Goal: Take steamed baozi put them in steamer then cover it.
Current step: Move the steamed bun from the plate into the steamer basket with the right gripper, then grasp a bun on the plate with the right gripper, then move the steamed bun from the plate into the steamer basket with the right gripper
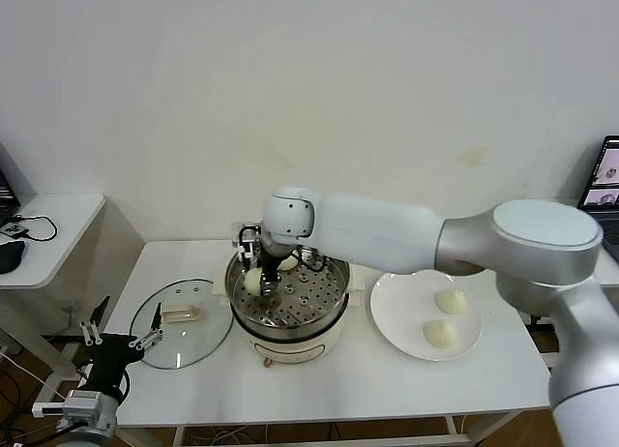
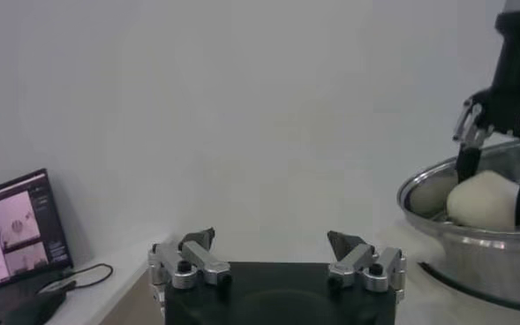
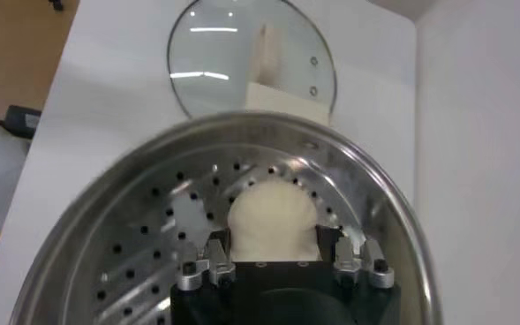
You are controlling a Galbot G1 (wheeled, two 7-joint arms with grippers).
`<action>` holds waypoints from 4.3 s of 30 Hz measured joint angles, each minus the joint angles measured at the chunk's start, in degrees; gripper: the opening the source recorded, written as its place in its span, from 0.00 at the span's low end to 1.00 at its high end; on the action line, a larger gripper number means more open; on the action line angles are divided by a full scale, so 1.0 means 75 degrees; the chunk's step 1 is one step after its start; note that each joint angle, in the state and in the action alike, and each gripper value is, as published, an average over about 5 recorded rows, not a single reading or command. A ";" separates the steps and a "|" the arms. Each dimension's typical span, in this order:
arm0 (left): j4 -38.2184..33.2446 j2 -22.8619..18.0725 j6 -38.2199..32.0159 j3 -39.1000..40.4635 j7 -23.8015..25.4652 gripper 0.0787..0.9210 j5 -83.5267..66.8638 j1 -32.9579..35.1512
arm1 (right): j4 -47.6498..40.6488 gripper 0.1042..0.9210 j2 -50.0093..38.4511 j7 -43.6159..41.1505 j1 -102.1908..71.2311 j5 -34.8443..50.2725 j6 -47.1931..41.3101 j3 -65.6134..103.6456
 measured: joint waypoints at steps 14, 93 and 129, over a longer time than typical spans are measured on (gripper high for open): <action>0.0010 -0.0002 0.0000 0.0004 0.0002 0.88 -0.0009 -0.0001 | -0.0485 0.62 0.0341 0.0105 -0.0299 -0.0115 -0.0121 0.0083; 0.0099 0.0000 0.0065 0.0036 0.0031 0.88 0.0213 0.0244 | 0.1521 0.85 -0.6252 -0.2154 -0.3842 -0.4952 0.2786 0.3102; 0.0031 0.0013 0.0031 0.0050 0.0025 0.88 0.0190 0.0249 | 0.1690 0.59 -0.6386 -0.2556 -0.2764 -0.4597 0.2480 0.2845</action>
